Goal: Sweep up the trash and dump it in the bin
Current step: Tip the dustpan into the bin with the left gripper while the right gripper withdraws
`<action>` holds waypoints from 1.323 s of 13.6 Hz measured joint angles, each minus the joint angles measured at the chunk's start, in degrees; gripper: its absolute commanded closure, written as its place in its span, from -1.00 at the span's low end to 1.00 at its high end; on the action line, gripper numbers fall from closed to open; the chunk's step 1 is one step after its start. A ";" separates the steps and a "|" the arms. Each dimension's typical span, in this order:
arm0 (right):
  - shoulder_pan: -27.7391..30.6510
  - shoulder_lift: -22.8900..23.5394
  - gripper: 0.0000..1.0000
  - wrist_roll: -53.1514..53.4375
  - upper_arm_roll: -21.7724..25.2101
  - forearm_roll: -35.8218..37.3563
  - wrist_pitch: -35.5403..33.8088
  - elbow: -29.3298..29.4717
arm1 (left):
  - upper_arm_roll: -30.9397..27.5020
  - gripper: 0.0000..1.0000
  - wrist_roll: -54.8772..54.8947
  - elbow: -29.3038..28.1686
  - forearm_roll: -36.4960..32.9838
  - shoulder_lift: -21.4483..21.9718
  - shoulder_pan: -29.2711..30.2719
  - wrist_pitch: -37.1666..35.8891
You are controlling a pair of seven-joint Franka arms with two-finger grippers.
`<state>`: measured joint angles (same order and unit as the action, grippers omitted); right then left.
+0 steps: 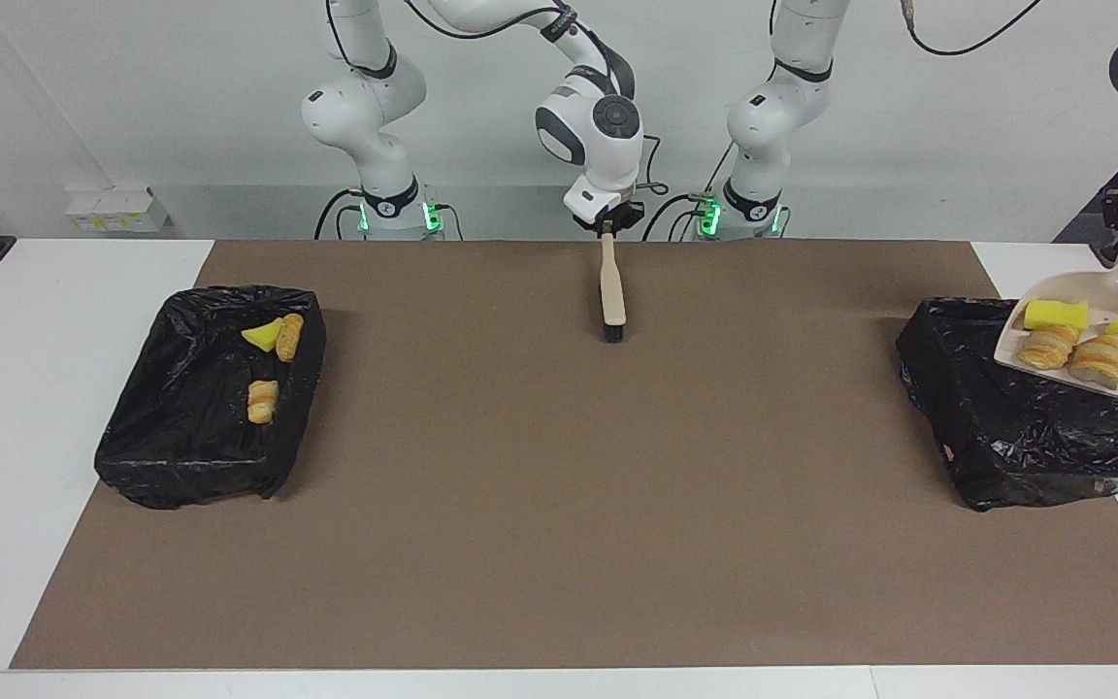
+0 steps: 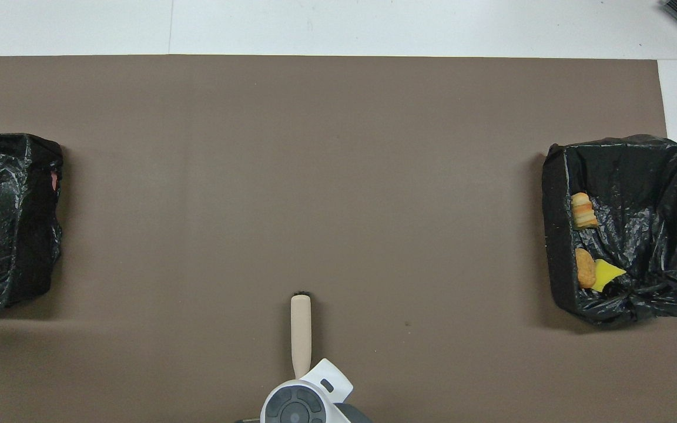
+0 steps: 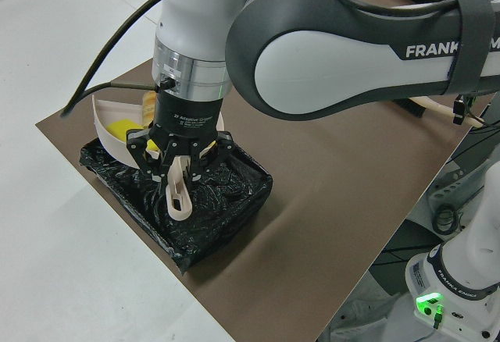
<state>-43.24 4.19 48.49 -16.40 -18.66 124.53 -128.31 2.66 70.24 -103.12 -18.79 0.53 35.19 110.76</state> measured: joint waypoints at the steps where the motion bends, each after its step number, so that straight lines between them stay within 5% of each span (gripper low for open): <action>1: 0.10 0.00 0.49 -0.02 0.05 -0.09 -0.02 0.00 | 0.27 1.00 2.62 0.29 -3.04 -0.34 -0.05 0.89; 3: 0.64 0.04 0.11 -0.03 0.23 -0.17 -0.08 0.13 | 0.72 1.00 8.89 0.47 -8.64 -0.64 -0.29 3.69; 5: 2.33 0.69 -0.92 -0.15 0.35 -0.19 -0.41 1.11 | 1.14 1.00 12.31 0.47 -15.18 -1.26 -0.44 5.89; 9: 7.69 3.31 -1.00 -0.63 0.87 -0.14 -0.71 6.35 | 1.69 1.00 13.06 0.68 -25.90 -2.97 -2.22 7.82; 13: 19.10 0.75 -1.00 -1.69 1.49 0.51 -1.10 10.99 | 1.99 1.00 13.33 2.36 -31.95 -4.57 -5.57 9.63; 18: 29.82 -2.44 -1.00 -4.83 1.71 10.61 -5.54 13.03 | 2.10 1.00 13.24 4.68 -40.48 -7.18 -7.71 14.67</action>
<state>-13.43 1.75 43.67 -14.69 -8.05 118.99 -115.28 4.76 83.48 -98.44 -59.27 -6.65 27.48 125.43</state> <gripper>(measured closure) 0.000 0.687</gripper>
